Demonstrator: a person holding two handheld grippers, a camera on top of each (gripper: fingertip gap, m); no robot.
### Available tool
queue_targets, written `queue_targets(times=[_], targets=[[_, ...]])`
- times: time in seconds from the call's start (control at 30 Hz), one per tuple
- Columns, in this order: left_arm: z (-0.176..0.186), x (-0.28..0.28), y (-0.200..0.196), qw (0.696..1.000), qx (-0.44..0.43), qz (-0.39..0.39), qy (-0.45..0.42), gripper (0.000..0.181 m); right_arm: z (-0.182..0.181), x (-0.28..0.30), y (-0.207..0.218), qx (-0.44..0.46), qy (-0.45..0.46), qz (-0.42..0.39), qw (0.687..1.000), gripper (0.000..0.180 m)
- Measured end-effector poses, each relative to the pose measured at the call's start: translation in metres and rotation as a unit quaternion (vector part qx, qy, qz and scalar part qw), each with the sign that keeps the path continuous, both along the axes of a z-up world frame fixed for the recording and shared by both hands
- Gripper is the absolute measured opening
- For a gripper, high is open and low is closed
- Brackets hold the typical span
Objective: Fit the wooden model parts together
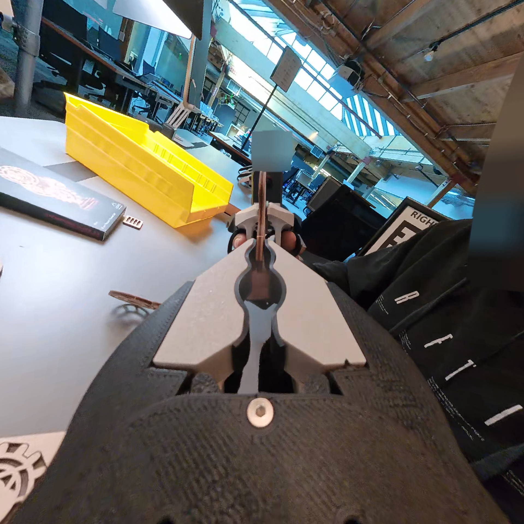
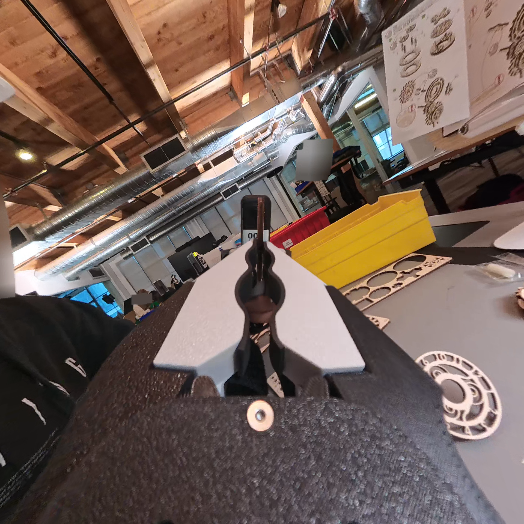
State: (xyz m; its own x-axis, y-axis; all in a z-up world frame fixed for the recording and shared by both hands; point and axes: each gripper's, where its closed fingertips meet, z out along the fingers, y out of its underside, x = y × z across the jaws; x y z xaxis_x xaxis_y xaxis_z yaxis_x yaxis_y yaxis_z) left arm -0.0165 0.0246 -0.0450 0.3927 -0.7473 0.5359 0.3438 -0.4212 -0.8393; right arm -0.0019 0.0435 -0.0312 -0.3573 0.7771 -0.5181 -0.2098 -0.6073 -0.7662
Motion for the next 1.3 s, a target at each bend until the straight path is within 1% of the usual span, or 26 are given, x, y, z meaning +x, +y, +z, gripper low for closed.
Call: queue_targets(times=[0.2,0.57,0.63,0.77,1.1,1.3], targets=[[-0.005,0.001,0.005,1.000,-0.001,-0.002,-0.023,0.001,-0.002,0.005,0.008,-0.005,0.015,-0.019,1.000,0.001],[-0.011,0.001,0.006,0.999,0.000,-0.007,-0.036,0.005,-0.007,0.006,0.013,-0.015,0.026,-0.034,0.999,0.001],[-0.011,0.001,0.007,0.999,0.002,-0.003,-0.036,0.005,-0.007,0.007,0.014,-0.015,0.027,-0.039,0.999,0.000],[-0.014,0.003,0.009,1.000,-0.002,0.003,-0.028,0.001,-0.008,0.007,0.014,-0.015,0.028,-0.040,0.999,0.001],[-0.015,0.001,0.010,1.000,0.004,0.019,-0.021,0.000,-0.014,0.005,0.016,-0.015,0.016,-0.045,0.999,0.002],[-0.009,-0.010,0.012,0.998,-0.003,0.032,-0.051,0.000,-0.015,0.006,0.018,-0.008,0.011,-0.051,0.999,0.003]])
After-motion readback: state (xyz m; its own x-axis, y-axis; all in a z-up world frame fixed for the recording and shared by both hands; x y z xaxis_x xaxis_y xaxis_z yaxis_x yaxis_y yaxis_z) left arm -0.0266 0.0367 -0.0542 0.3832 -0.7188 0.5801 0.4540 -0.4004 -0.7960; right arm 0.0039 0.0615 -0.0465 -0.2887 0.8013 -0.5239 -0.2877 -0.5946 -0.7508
